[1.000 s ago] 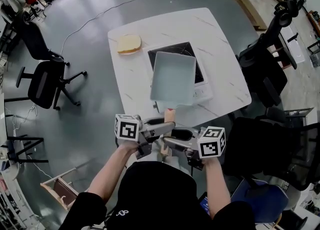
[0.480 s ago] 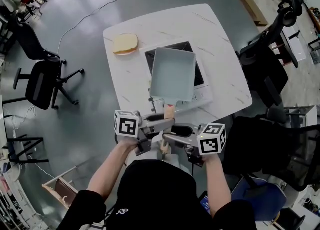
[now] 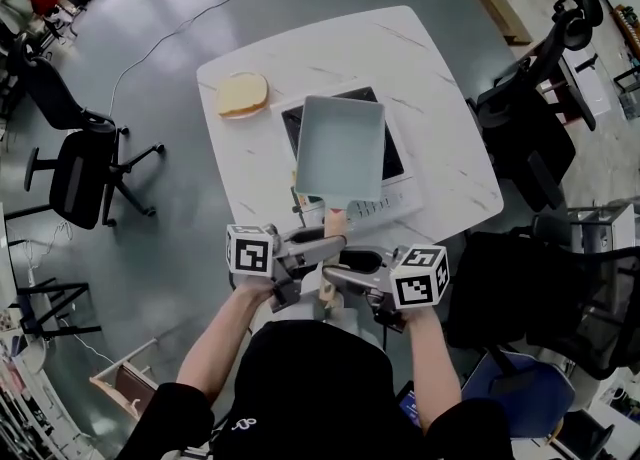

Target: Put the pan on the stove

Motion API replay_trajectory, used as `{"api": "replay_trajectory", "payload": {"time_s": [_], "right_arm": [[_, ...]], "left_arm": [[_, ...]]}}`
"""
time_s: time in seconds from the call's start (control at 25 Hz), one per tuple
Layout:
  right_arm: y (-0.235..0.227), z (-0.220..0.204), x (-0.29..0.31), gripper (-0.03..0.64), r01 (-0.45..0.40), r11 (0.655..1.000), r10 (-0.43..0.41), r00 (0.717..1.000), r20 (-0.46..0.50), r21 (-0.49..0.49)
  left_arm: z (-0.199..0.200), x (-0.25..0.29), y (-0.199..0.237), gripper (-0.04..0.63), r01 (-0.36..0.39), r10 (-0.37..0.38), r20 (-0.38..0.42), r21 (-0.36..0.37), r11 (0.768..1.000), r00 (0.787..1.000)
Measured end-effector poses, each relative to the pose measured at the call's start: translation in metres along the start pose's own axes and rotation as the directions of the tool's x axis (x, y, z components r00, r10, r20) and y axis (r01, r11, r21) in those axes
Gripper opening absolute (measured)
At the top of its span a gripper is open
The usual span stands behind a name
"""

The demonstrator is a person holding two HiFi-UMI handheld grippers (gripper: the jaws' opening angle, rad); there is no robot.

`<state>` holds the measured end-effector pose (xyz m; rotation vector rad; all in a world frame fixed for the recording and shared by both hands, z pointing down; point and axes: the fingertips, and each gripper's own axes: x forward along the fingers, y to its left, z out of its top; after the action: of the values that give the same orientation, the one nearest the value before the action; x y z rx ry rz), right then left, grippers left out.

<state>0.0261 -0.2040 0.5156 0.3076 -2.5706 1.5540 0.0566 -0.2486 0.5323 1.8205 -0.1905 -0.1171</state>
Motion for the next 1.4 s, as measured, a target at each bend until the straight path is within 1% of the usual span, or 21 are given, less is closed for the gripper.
{"api": "replay_trajectory", "payload": {"time_s": [0.2,0.64,1.16,1.4], "right_arm": [[-0.006,0.008,0.001,0.181,0.006,1.000,-0.006,1.000,-0.004,0.002],[-0.020,0.020,0.004,0.181,0.015,1.000,-0.015,1.000,0.003,0.009],[-0.032,0.013,0.005,0.178,0.042,0.999,-0.042,0.999,-0.007,-0.004],[-0.034,0.012,0.004,0.176,0.038,0.999,-0.038,0.999,0.006,-0.002]], "left_arm": [[0.009,0.001,0.005,0.199,0.009,-0.009,0.013,-0.007,1.000,1.000],[0.023,0.005,0.016,0.199,0.007,-0.007,0.012,-0.016,1.000,1.000],[0.019,0.008,0.028,0.193,-0.016,0.016,-0.013,-0.005,1.000,1.000],[0.019,0.008,0.029,0.192,-0.006,0.005,-0.007,-0.022,1.000,1.000]]}}
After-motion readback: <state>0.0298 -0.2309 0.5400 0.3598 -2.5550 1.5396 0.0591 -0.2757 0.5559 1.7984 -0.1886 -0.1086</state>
